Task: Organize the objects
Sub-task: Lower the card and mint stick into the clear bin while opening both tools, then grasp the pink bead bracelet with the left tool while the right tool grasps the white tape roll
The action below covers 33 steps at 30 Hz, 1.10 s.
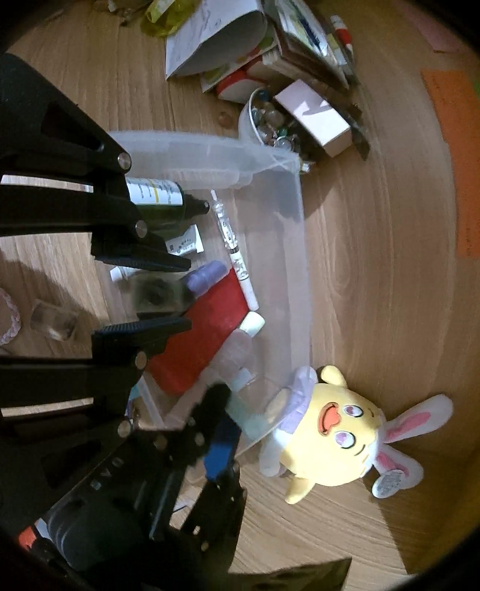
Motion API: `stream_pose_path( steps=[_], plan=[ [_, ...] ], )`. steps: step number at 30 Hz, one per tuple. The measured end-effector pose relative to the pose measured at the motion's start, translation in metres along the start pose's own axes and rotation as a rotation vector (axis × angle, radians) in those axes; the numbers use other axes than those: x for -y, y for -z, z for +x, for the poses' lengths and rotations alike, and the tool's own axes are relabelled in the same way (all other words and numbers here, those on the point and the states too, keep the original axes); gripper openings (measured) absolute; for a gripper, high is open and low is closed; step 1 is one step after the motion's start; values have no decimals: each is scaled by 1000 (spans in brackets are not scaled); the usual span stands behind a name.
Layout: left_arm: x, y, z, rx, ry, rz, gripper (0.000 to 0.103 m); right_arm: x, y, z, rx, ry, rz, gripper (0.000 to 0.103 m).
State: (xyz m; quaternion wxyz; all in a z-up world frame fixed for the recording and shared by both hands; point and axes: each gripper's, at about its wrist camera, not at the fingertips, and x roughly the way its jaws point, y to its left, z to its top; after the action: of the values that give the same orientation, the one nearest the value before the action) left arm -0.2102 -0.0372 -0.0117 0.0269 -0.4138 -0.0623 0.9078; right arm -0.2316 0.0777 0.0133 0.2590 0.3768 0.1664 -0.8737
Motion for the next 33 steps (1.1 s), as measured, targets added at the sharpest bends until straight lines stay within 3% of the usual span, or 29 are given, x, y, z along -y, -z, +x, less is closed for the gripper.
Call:
stream_pose_path(
  steps=[2, 4, 6, 12, 18, 27, 33],
  plan=[
    [-1, 1, -7, 15, -6, 3, 26, -3, 0, -5, 10, -35, -2, 31],
    [-4, 3, -15, 30, 2, 1, 28, -7, 0, -10, 28, -43, -4, 36],
    [-5, 7, -25, 46, 8, 2, 30, -8, 2, -19, 44, -58, 0, 36],
    [0, 31, -51, 87, -10, 38, 47, -10, 17, -44, 68, -105, 6, 39],
    [4, 59, -65, 85, -23, 75, 65, -14, 45, -66, 76, -151, 3, 51],
    [-8, 107, -66, 4, -18, 37, 67, -38, 97, -83, 34, -280, -9, 53],
    [-16, 140, -67, -50, -17, -3, 67, -60, 122, -62, -45, -321, -29, 54]
  ],
)
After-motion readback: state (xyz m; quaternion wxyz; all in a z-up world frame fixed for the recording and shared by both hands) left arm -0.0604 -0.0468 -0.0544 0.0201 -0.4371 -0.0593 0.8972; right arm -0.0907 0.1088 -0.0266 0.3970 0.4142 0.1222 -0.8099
